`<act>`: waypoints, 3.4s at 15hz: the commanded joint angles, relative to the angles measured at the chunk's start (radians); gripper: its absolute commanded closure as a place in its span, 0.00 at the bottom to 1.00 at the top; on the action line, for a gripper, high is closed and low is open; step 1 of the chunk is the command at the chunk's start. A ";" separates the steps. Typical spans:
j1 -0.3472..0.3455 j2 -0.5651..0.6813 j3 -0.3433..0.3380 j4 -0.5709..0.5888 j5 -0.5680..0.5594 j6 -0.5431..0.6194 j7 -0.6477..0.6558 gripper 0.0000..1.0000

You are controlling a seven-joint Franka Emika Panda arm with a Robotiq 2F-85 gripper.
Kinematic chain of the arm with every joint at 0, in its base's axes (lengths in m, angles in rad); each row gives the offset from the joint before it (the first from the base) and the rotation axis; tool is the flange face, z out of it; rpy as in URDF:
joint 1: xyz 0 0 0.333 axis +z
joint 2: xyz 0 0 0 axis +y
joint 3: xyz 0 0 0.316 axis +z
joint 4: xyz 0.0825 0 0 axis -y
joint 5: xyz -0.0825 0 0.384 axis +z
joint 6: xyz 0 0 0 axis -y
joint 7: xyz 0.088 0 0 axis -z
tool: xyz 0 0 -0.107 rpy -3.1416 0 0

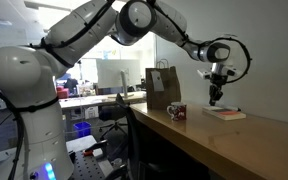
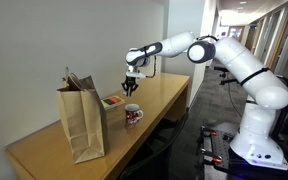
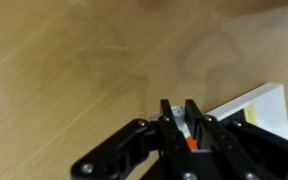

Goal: Put the marker in the mug

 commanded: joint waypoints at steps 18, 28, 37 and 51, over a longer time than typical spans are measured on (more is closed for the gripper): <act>0.251 -0.910 0.037 -1.193 0.038 0.251 -0.040 0.95; 0.255 -0.876 0.029 -1.079 0.152 0.193 -0.140 0.95; 0.183 -0.597 -0.018 -0.753 0.215 -0.136 -0.128 0.95; 0.079 -0.259 -0.024 -0.344 0.374 -0.473 -0.081 0.95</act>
